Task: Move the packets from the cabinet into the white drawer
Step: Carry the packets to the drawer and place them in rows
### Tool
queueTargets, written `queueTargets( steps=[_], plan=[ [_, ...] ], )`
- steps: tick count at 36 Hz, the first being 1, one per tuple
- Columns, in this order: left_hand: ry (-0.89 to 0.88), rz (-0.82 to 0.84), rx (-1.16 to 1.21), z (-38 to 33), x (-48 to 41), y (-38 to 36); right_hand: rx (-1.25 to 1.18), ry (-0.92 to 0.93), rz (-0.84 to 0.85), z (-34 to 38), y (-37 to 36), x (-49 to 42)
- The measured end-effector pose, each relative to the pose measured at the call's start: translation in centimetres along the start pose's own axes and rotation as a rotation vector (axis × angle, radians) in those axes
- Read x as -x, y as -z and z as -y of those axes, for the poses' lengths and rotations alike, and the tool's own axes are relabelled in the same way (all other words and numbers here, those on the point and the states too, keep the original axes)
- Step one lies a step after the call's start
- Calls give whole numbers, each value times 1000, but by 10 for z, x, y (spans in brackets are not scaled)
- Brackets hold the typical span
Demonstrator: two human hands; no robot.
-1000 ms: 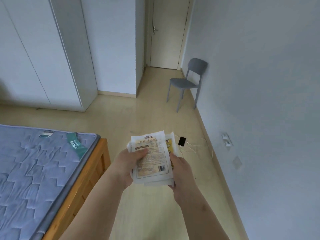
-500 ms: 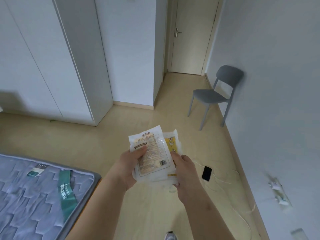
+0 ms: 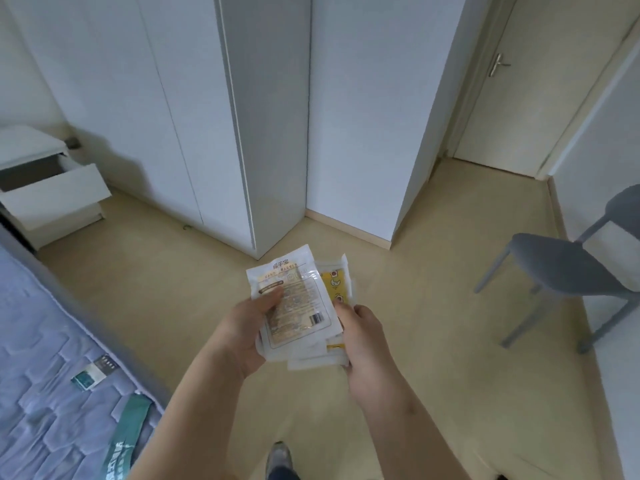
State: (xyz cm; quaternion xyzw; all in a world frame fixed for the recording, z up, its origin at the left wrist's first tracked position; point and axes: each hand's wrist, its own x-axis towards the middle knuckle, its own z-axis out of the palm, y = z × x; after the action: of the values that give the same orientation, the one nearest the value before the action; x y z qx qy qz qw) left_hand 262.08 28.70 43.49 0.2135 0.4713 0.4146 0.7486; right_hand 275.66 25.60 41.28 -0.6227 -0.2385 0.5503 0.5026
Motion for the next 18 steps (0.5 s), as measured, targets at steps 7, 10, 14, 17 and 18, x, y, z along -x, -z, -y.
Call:
queueTargets(
  steps=[7,10,14,17,18],
  plan=[
    [-46,-61,-8,-103,-121,4,42,3,73,62,-79,-134],
    [-91,-88,5,-155,-168,7,38,18,110,95,-120,-187],
    [-123,-135,33,-210,-220,22,38,4,157,121,-173,-248],
    [-132,-195,49,-243,-253,40,66,-36,199,130,-212,-291],
    [-136,-222,63,-253,-264,47,82,-50,218,133,-227,-305]
  ],
)
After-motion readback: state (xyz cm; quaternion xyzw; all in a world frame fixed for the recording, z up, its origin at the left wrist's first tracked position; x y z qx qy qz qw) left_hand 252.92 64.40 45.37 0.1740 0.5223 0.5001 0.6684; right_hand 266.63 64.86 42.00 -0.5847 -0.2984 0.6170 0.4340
